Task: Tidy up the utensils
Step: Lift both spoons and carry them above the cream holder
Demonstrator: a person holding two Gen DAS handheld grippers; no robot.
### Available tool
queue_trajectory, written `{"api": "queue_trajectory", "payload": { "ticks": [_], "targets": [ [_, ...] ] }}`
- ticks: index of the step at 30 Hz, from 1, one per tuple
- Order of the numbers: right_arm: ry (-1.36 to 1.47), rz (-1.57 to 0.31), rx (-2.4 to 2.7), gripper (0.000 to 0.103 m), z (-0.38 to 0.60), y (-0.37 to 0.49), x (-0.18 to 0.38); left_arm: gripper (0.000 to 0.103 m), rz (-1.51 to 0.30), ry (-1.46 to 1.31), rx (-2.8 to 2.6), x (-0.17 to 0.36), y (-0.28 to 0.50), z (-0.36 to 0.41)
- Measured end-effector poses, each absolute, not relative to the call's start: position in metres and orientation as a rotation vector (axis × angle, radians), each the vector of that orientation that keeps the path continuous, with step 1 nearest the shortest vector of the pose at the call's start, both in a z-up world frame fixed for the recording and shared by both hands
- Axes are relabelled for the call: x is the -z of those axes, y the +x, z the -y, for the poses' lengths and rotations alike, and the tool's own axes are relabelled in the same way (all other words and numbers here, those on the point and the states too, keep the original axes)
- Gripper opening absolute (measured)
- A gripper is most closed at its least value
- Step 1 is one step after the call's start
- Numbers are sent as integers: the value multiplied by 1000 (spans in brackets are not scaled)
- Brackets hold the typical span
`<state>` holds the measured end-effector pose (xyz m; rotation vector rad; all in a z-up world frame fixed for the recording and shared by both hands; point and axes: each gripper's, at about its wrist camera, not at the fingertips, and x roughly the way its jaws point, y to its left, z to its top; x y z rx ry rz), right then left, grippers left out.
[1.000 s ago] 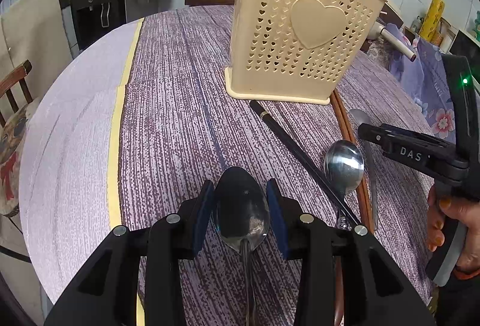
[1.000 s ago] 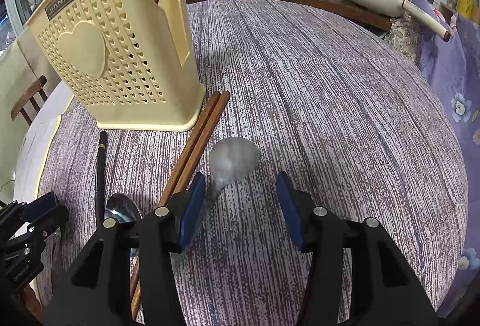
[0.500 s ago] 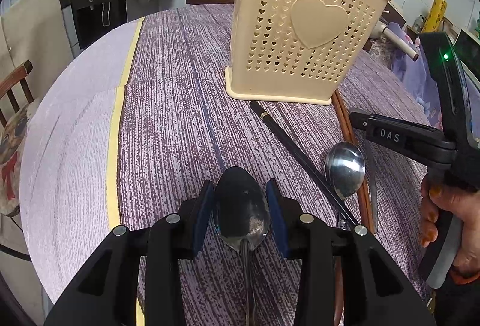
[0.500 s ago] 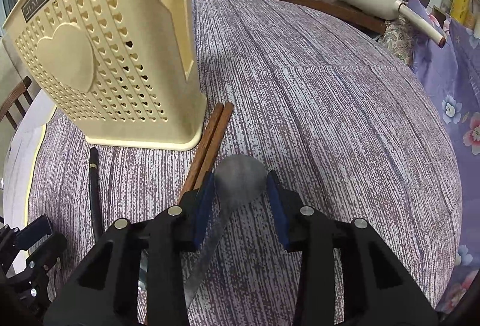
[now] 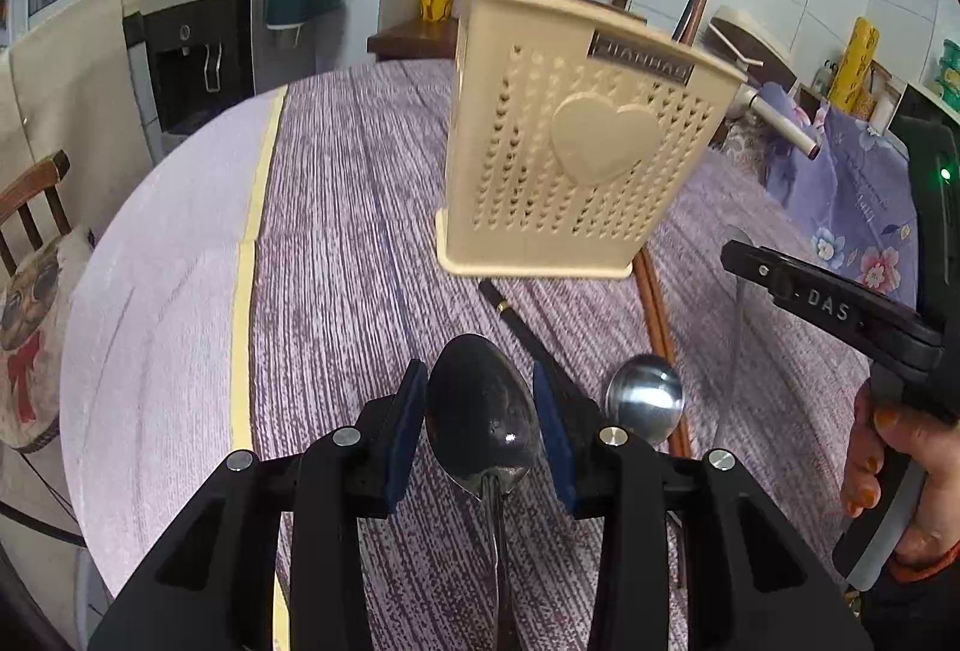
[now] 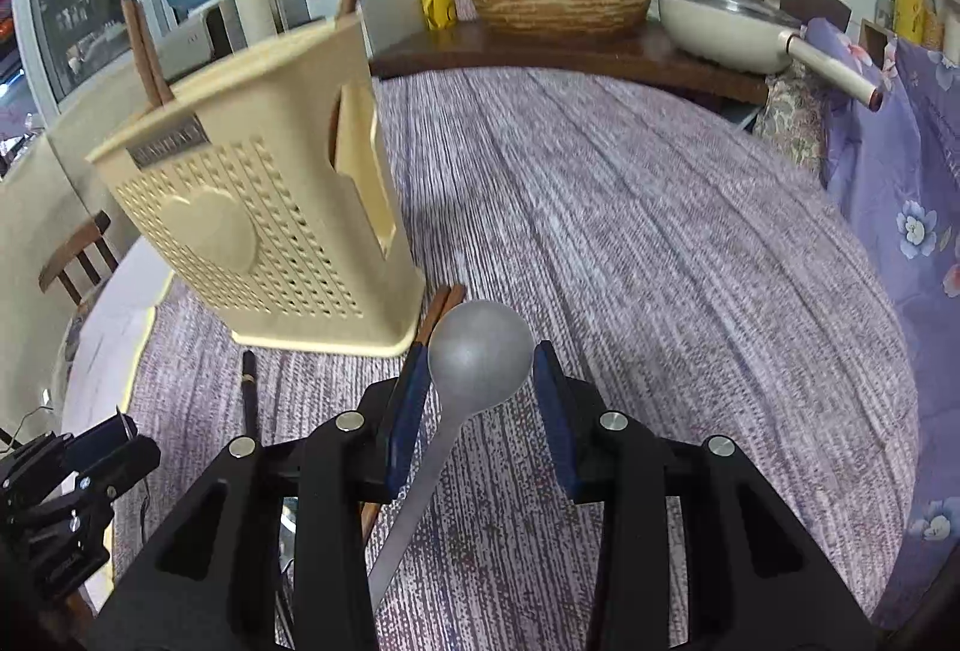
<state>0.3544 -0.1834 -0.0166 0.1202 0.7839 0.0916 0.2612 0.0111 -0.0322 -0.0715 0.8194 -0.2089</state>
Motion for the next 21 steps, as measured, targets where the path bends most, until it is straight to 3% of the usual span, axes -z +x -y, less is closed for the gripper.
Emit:
{"api": "queue_trajectory", "payload": {
  "ticks": [9,10,11,12,18,20,21],
  "targets": [
    [83,-663,-170,37,190,321,-24,37,-736,-87,197,0,258,-13],
    [76,-653,-177,28,190,318,-27,37,-725,-87,193,-3,257,-14],
    [65,-652,-189,8,190,316,-30,36,-717,-89,190,-6,257,-14],
    [59,-648,-194,2,190,315,-32,36,-709,-92,187,-9,257,-15],
    [60,-661,-182,2,196,315,-28,36,-698,-92,174,-9,258,-13],
    [81,-672,-164,7,203,321,-26,36,-704,-91,174,-6,257,-13],
    [87,-678,-165,18,205,324,-24,36,-706,-91,174,-5,257,-14]
  ]
}}
